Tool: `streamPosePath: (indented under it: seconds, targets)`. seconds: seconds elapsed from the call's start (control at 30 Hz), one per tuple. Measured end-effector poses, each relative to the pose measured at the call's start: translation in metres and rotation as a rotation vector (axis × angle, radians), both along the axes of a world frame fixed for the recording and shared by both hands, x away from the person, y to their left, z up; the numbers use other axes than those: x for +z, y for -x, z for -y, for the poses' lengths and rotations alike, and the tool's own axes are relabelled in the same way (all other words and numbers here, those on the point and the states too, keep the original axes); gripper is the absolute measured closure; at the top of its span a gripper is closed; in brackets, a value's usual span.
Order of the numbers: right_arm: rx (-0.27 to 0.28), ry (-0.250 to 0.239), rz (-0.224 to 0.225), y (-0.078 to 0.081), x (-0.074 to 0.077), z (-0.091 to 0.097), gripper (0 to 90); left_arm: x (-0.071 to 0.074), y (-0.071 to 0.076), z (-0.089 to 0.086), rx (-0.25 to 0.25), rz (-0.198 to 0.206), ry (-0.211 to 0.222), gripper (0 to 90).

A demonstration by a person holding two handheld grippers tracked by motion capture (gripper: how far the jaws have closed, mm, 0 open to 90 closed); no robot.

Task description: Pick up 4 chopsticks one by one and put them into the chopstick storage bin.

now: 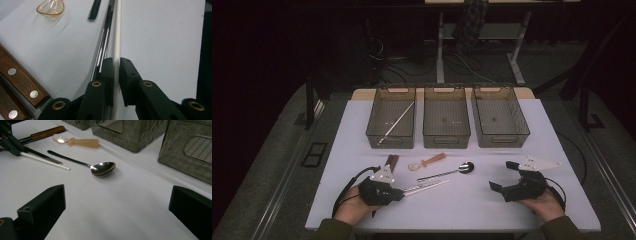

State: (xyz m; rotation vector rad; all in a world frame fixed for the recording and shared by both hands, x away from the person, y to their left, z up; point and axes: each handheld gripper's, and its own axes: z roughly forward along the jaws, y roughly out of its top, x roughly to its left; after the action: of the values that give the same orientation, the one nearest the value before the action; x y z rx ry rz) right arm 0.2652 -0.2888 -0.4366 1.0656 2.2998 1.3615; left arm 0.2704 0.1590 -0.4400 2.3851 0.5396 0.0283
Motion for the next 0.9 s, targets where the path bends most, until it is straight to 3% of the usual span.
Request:
streamPosePath:
  seconds: [0.53, 0.9]
  targets:
    - [0.002, -0.003, 0.002, 0.0002, 0.0002, 0.0003, 0.3, 0.0023, 0.0022, 0.0031, -0.039, 0.029, -0.021, 83.6]
    - [0.002, -0.004, 0.003, 0.0004, 0.0005, 0.0005, 0.4, 0.0065, 0.0033, 0.0005, -0.043, 0.020, 0.014, 83.6]
